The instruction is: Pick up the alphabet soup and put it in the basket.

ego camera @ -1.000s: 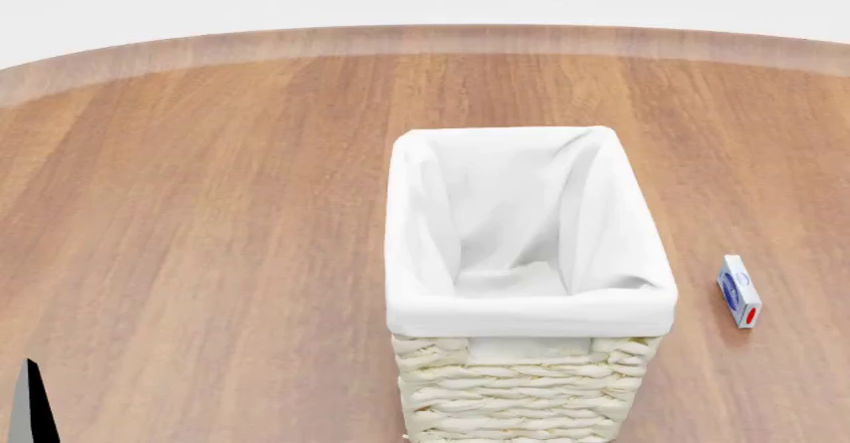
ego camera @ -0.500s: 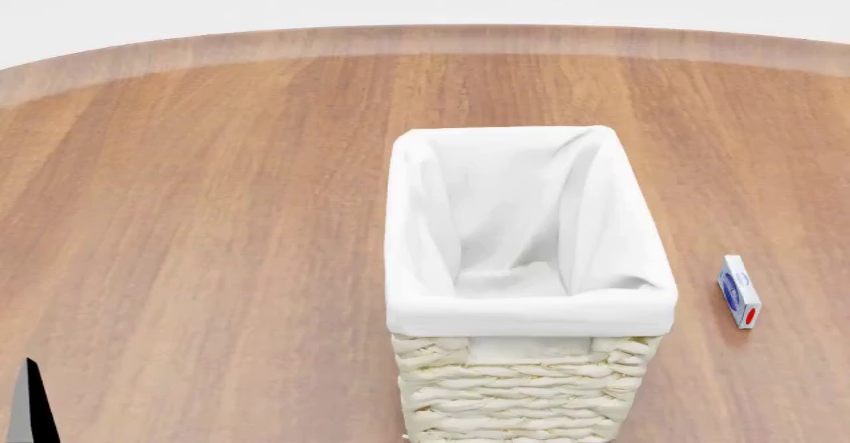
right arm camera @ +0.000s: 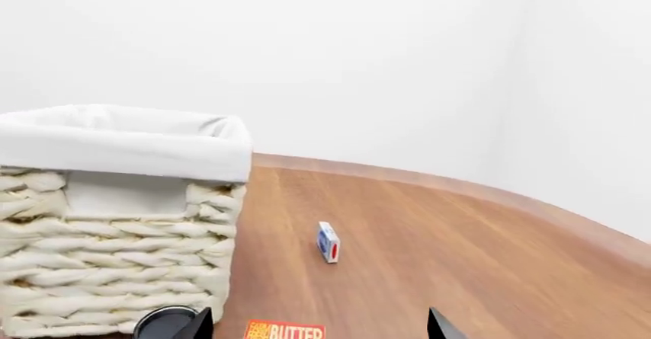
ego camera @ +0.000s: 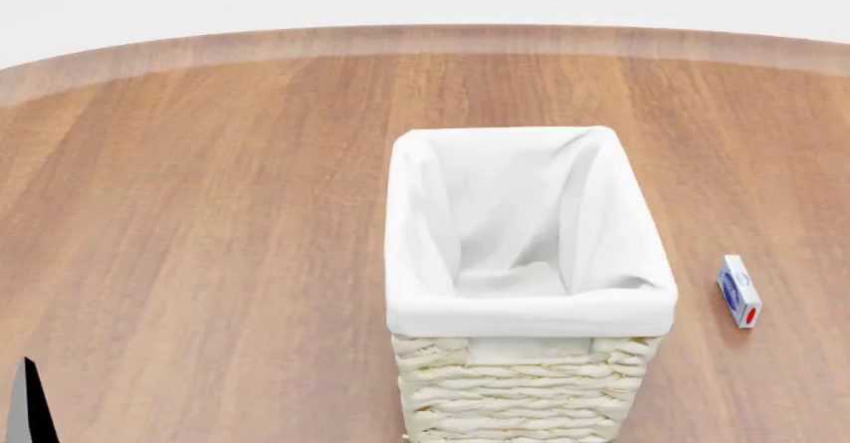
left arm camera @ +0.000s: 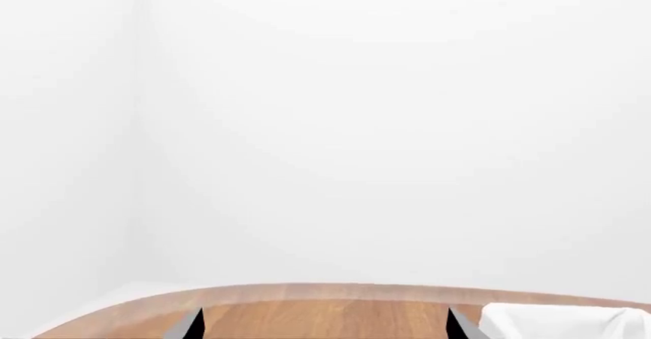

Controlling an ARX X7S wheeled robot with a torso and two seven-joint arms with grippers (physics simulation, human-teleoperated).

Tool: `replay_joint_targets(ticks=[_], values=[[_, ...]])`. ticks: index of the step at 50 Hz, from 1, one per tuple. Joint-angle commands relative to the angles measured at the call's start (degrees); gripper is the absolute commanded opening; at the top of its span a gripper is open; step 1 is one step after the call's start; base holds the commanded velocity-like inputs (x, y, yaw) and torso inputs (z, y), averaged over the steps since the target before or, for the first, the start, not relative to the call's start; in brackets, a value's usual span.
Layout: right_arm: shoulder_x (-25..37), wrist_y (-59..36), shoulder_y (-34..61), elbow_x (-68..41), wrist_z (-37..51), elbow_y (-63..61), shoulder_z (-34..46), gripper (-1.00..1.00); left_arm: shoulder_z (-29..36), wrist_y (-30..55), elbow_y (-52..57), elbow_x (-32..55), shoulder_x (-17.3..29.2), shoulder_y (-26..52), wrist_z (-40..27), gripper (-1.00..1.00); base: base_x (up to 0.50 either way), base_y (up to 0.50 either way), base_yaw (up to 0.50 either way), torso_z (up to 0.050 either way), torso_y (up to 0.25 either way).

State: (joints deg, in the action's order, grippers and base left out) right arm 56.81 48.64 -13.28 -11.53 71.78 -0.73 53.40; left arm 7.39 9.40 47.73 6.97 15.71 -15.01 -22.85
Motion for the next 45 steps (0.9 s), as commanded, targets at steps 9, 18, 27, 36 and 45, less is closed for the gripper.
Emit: replay_joint_targets(ticks=[9,18,27,36,45], values=[[-4.89,3.81,0.66,-2.58,-3.08,8.26,0.83,1.0,0.23,0.42,0.19,0.43,0.5,0.27,-0.62,1.0,0.0,0.0,0.0,0.0,0.0],[-5.97,4.52,0.86,-3.52,-4.3,10.04,0.99,1.0,0.33,0.14,-0.28,0.55,0.65,0.35,-0.88,1.0,0.0,0.0,0.0,0.0,0.0],[-6.97,4.97,1.24,-4.43,-5.52,11.71,1.01,1.0,0.4,0.08,-0.15,0.6,0.92,0.23,-1.17,1.0,0.0,0.0,0.0,0.0,0.0],[-8.68,6.3,1.32,-5.46,-6.82,14.57,1.04,1.0,0.5,-0.05,-0.11,0.7,1.14,0.14,-1.37,1.0,0.0,0.0,0.0,0.0,0.0],[-10.83,7.87,1.61,-7.09,-8.89,18.43,1.15,1.0,0.68,-0.15,-0.19,0.66,1.32,0.07,-1.67,1.0,0.0,0.0,0.0,0.0,0.0]])
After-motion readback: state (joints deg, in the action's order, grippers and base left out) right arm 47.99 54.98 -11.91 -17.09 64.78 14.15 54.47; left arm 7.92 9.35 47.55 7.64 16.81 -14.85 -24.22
